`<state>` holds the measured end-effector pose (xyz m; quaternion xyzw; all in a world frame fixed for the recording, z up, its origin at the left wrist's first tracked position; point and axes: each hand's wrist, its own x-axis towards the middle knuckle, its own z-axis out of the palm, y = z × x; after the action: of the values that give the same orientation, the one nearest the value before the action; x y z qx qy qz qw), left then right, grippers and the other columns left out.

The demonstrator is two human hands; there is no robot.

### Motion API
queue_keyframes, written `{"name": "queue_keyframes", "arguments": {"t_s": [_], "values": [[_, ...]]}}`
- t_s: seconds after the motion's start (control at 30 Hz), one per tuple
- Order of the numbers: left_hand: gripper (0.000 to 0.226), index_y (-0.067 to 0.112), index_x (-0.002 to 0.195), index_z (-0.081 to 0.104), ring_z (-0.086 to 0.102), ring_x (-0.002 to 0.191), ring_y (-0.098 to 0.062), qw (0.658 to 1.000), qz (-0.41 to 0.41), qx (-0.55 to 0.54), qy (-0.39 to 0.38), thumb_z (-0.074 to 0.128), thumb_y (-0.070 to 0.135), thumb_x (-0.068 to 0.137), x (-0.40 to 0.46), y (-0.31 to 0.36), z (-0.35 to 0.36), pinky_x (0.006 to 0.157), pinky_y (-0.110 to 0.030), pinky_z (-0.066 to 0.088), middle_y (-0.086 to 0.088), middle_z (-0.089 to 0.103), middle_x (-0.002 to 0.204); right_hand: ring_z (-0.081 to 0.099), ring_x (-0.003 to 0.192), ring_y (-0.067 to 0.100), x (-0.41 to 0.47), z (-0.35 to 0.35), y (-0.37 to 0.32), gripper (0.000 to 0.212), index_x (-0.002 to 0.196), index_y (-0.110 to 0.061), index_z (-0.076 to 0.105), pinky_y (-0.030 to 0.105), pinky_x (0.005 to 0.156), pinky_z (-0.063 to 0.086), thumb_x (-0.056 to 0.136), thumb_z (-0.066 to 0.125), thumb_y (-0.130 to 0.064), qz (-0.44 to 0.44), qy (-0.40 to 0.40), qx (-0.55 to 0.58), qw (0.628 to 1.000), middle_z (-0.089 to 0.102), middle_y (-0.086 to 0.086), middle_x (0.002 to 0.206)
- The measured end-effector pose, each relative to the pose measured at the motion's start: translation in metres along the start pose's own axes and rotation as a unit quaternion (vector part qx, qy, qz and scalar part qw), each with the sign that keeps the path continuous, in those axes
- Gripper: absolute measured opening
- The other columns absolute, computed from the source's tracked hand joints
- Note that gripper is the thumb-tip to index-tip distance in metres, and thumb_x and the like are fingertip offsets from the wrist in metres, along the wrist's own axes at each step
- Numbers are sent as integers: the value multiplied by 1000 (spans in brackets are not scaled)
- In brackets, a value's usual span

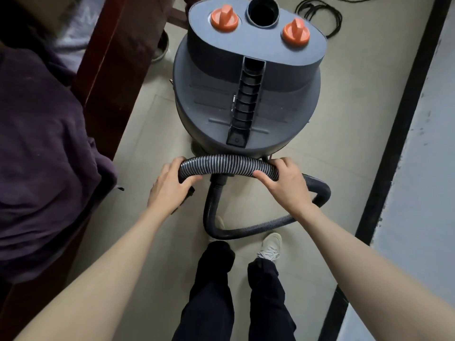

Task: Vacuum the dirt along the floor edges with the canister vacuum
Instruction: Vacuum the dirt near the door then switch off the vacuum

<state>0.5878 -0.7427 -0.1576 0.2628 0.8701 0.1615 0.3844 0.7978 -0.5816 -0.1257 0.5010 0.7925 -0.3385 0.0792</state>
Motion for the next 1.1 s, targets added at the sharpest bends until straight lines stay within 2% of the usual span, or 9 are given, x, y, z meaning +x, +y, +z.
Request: {"name": "queue_keyframes", "arguments": {"t_s": [0.2,0.33,0.4,0.57,0.63,0.77,0.93,1.03,1.1], "values": [[59,29,130,49,44,115,-31,989,103,109,12,51,63,82,9,30,-12,104,-47,31,-8,51,121,51,119,31,-9,6,24,51,126,-5,59,39,99,39,96,56,-45,46,-40,-28,998,60,14,124],[53,33,131,51,37,125,-30,988,102,116,-1,54,60,85,8,49,-5,116,-50,10,-9,49,123,51,123,34,-11,-1,27,47,133,-2,54,39,100,36,97,57,-33,40,-23,-48,998,58,16,132],[52,33,130,52,36,126,-31,990,90,108,1,57,58,84,7,54,-6,116,-50,11,-10,50,125,56,117,35,-12,-2,21,47,131,-2,55,40,94,41,97,55,-35,28,-8,-80,996,61,16,128],[52,33,125,57,47,118,-29,990,88,112,2,63,57,80,4,68,-7,106,-47,31,-4,54,120,64,95,39,-11,2,-7,80,95,1,61,37,69,40,86,40,-75,111,-29,-147,982,67,21,97],[52,27,122,60,52,112,-26,996,71,56,17,69,52,77,1,71,-4,93,-37,40,-3,57,115,63,96,39,-4,1,-15,89,89,2,63,37,71,41,81,37,-82,158,-49,-118,979,67,22,94],[54,18,113,57,50,101,-12,997,11,-71,23,78,44,71,-4,68,1,81,-26,36,7,59,108,60,100,37,8,-6,-18,83,73,-4,56,36,77,41,77,42,-86,204,-133,-22,970,65,20,94],[59,15,115,57,49,101,-13,995,-32,-93,35,78,47,71,0,79,5,82,-26,36,9,53,100,52,119,37,16,-8,-18,95,113,5,62,41,102,42,78,47,-82,230,-193,37,953,61,22,121],[65,7,118,53,51,115,-27,996,-51,-66,20,78,46,72,5,84,8,101,-44,39,-4,60,115,47,125,37,17,-5,-18,99,121,8,58,42,107,38,80,47,-81,233,-201,42,951,56,24,129],[66,5,120,53,49,119,-32,996,-65,-54,1,76,48,74,8,83,9,101,-49,40,-9,59,121,45,126,38,18,-1,-18,99,122,9,57,44,109,35,80,46,-80,230,-203,41,951,53,25,131]]}}
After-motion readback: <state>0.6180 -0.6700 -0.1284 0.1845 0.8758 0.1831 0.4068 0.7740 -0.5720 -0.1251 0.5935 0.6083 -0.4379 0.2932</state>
